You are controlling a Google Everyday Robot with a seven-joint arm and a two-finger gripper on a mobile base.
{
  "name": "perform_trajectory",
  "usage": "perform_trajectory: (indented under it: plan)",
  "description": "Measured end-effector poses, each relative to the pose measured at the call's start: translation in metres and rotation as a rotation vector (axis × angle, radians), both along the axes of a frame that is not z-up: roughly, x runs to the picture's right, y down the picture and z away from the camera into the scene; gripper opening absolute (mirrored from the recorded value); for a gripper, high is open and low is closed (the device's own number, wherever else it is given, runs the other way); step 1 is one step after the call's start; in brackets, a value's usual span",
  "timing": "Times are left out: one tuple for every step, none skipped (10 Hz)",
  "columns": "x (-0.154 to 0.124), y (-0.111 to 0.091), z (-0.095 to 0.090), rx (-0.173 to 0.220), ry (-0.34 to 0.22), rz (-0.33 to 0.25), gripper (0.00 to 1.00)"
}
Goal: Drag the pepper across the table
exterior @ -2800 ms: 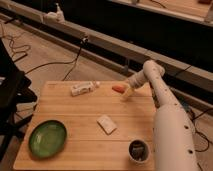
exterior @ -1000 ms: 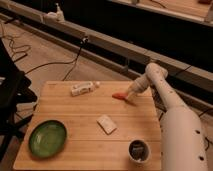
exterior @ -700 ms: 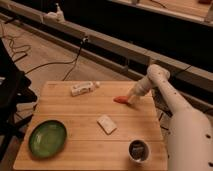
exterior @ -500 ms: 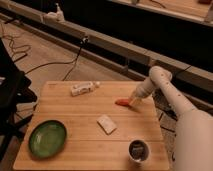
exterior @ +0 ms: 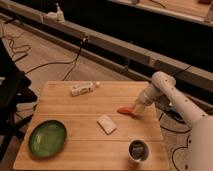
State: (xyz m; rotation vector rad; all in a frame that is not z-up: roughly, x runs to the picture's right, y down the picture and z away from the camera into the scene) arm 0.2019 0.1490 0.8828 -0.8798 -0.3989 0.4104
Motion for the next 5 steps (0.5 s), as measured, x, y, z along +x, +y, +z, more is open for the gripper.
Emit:
perform_trajectory:
  plan:
    - [0.002, 0.007, -0.009, -0.022, 0.007, 0.001, 0.00]
    - [0.005, 0.012, -0.017, -0.040, 0.014, 0.002, 0.00]
    - [0.007, 0.017, -0.027, -0.060, 0.022, 0.005, 0.00]
    - [0.008, 0.021, -0.035, -0.078, 0.018, 0.001, 0.00]
    - [0.010, 0.023, -0.039, -0.085, 0.018, 0.002, 0.00]
